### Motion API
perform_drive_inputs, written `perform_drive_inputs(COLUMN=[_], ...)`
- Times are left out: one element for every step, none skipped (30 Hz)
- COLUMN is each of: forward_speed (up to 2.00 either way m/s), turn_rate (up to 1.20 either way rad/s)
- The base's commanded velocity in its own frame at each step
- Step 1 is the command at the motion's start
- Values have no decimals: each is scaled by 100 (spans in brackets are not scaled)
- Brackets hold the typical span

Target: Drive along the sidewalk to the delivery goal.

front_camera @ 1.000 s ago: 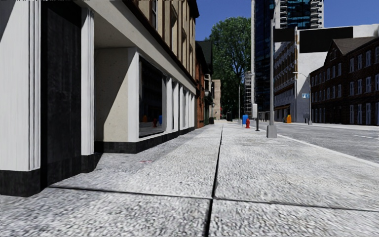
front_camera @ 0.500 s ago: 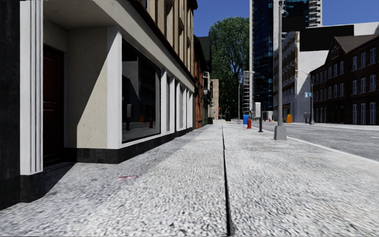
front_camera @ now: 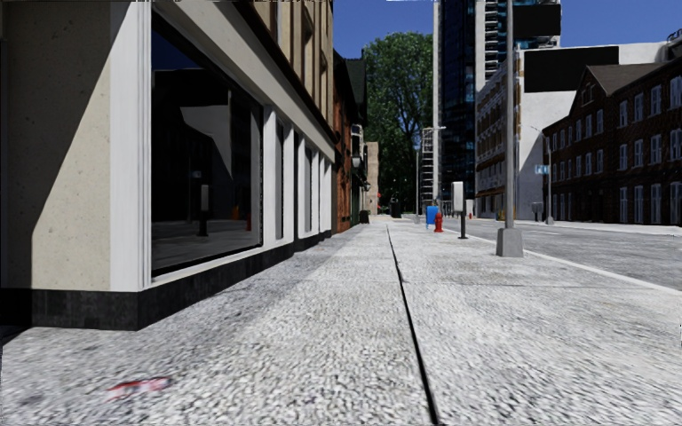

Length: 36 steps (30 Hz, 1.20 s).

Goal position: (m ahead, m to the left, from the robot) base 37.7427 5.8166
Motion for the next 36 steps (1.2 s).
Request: perform_drive_inputs(forward_speed=[189,189,189,189,189,189,189,189,189,189,189,189,189,189,189,189,189,189,189,189,189,189,189,189,189,189,189,189,200,200,200,200,200,200,200,200], turn_rate=[0,0,0,0,0,0,0,0,0,0,0,0,0,0,0,0,0,0,-39,-90,-112,-114,0,0,0,0,0,0,0,0,0,0,0,0,0,0])
